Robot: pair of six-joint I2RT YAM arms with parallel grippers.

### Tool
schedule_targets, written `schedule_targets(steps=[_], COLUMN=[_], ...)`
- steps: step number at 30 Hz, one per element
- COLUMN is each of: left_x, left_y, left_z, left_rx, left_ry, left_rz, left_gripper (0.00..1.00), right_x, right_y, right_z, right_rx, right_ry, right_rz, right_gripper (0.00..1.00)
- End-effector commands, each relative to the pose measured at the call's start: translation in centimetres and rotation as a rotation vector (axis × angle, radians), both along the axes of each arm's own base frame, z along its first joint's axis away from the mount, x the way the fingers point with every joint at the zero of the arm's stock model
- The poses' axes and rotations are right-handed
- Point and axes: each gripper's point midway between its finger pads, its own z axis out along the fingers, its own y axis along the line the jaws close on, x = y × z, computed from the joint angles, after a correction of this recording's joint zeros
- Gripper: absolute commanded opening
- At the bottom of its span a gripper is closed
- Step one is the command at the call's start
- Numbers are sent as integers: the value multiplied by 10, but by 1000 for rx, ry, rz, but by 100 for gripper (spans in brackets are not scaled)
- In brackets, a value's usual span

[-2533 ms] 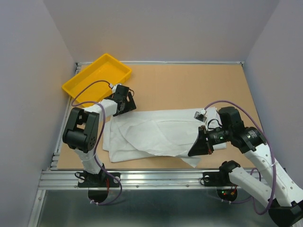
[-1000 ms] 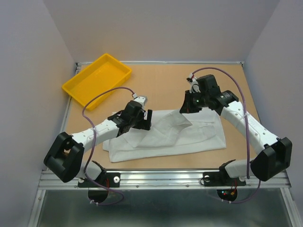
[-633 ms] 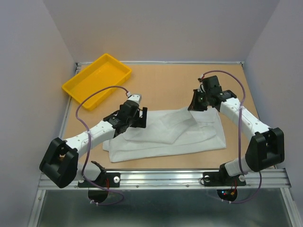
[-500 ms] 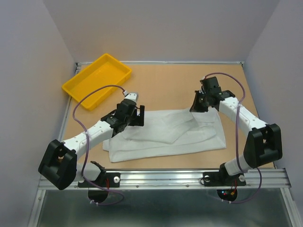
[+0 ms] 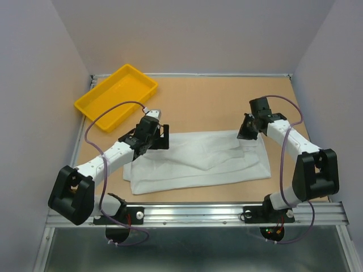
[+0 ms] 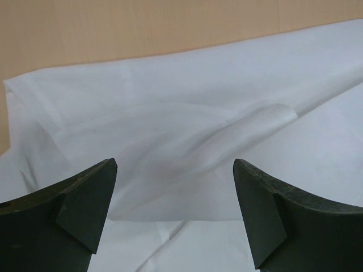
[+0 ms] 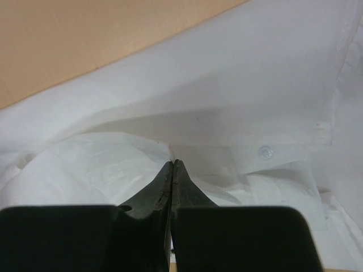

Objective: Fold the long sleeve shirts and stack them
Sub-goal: Fold the shirt

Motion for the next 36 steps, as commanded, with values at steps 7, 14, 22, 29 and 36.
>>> schedule_targets(steps=[7, 14, 22, 29, 36], left_x=[35, 51, 44, 1, -46], left_y=[-31, -63, -82, -91, -87], left_z=[30, 45, 20, -7, -24], left_rx=[-77, -107, -120, -143, -154], left_ry=[-27, -64, 29, 170, 287], left_rz=[-41, -229, -345, -457, -509], left_gripper=[90, 74, 53, 48, 48], right_x=[-5, -37, -91, -100, -91], right_y=[50, 90, 104, 106, 108], right_z=[97, 205, 249, 276, 291], right_rx=[257, 447, 590, 602, 591], right_ry=[-242, -511, -619, -685, -716], right_rz=[277, 658, 904, 960, 969], right_gripper=[1, 1, 1, 1, 1])
